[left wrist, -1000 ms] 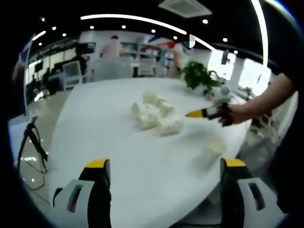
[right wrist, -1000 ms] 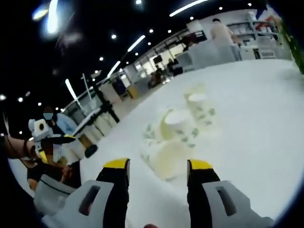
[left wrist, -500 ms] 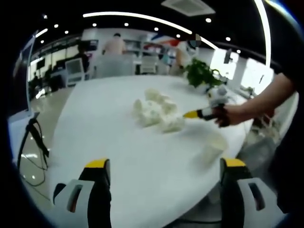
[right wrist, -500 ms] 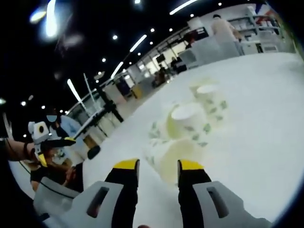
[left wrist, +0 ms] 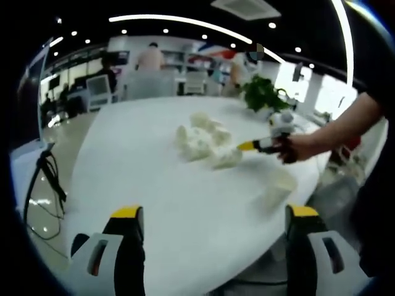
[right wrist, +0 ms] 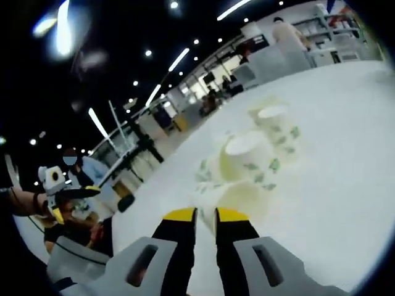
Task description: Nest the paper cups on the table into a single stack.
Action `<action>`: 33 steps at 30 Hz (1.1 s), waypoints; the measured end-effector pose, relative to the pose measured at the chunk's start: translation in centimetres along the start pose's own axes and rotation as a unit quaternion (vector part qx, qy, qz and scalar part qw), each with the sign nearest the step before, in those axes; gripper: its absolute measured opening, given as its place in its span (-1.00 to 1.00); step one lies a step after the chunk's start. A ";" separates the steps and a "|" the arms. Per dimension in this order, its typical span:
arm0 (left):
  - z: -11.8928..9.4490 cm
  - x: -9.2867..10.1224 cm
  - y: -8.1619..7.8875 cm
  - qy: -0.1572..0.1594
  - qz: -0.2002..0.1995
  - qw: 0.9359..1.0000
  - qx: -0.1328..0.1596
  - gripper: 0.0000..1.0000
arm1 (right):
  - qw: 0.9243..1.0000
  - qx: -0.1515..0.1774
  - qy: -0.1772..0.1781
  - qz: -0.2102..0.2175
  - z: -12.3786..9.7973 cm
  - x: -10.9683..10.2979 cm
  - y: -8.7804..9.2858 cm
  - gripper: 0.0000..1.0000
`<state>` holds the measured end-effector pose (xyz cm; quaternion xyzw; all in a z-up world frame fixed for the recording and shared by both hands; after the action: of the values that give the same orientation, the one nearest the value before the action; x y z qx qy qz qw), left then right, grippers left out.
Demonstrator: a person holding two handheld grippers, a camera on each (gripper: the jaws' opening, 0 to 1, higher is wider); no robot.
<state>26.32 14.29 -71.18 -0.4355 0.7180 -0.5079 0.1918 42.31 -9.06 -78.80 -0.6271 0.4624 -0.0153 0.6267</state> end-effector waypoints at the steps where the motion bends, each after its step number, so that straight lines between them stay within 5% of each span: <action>1: 0.0 0.0 0.0 0.001 -0.001 1.000 0.001 0.88 | 1.000 0.000 -0.001 -0.001 -0.1 -0.1 0.1 -0.94; 15: 0.0 0.3 -0.4 0.004 -0.005 1.000 0.009 0.87 | 1.000 -0.003 -0.010 0.009 -1.0 -0.8 0.9 -1.00; 33: 0.5 0.6 -0.9 0.016 0.000 1.000 0.017 0.86 | 1.000 0.008 -0.015 0.015 -3.4 -2.0 -0.9 -1.00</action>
<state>26.77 13.43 -70.52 -0.4244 0.7121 -0.5267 0.1879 39.62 -10.72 -76.25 -0.6150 0.4619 -0.0004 0.6391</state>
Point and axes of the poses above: the point that each gripper's makers call its tool centre point, and the gripper's own axes: z roughly forward along the fingers, x roughly to its right, y roughly out of its underside, the point moved 2 cm from there along -z, roughly backward along the fingers, and after that the axes turned 8 degrees about x, right-handed, at the moved point
